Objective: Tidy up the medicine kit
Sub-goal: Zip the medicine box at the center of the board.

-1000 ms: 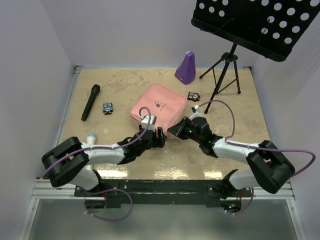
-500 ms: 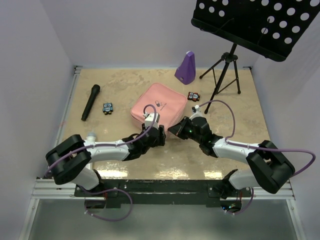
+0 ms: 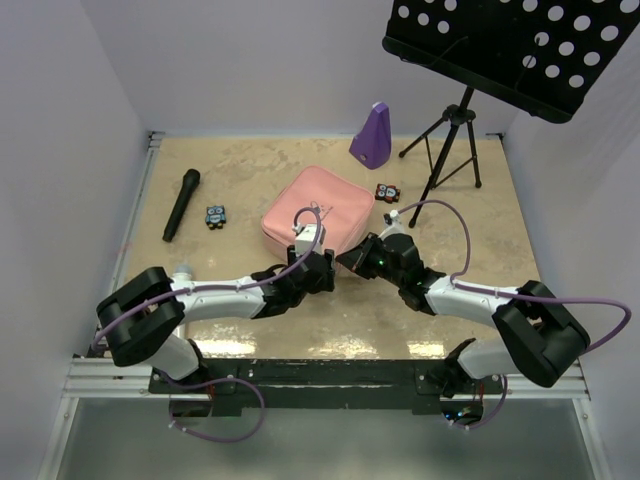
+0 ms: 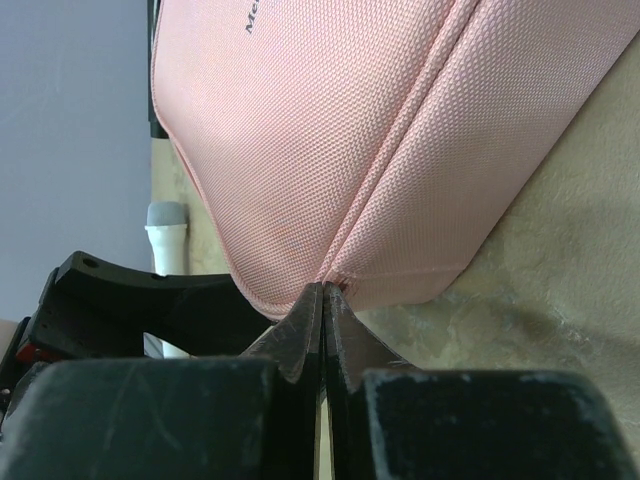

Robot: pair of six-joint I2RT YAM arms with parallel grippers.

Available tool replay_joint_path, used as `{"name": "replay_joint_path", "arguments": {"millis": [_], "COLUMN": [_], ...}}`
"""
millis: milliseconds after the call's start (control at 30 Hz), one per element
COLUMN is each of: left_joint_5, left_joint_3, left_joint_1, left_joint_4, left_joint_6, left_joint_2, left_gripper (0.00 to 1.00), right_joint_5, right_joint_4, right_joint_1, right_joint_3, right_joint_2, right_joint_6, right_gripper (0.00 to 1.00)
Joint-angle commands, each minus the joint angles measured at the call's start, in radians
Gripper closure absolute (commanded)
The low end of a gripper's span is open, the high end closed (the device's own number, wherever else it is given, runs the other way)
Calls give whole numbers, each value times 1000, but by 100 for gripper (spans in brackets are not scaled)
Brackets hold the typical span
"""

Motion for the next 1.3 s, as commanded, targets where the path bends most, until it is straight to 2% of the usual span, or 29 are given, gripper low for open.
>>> {"name": "replay_joint_path", "arguments": {"millis": [0, 167, 767, 1033, 1267], "left_joint_5": [-44, -68, -52, -46, -45], "left_joint_3": [97, 108, 65, 59, 57], "left_joint_1": [-11, -12, -11, -11, -11], "left_joint_4": [23, -17, 39, 61, 72], "left_joint_6": [-41, -61, -36, -24, -16], "left_joint_2": [15, 20, -23, -28, -26], "left_gripper": [39, 50, 69, 82, 89], "right_joint_5": [-38, -38, -44, -44, -45], "right_joint_4": [-31, -33, -23, -23, -22], "right_joint_1": [14, 14, 14, 14, 14], "right_joint_3": [8, 3, -5, -6, -8], "right_joint_2": [9, 3, 3, 1, 0], "right_joint_6": [-15, -17, -17, -17, -15], "right_gripper": [100, 100, 100, 100, 100]}}
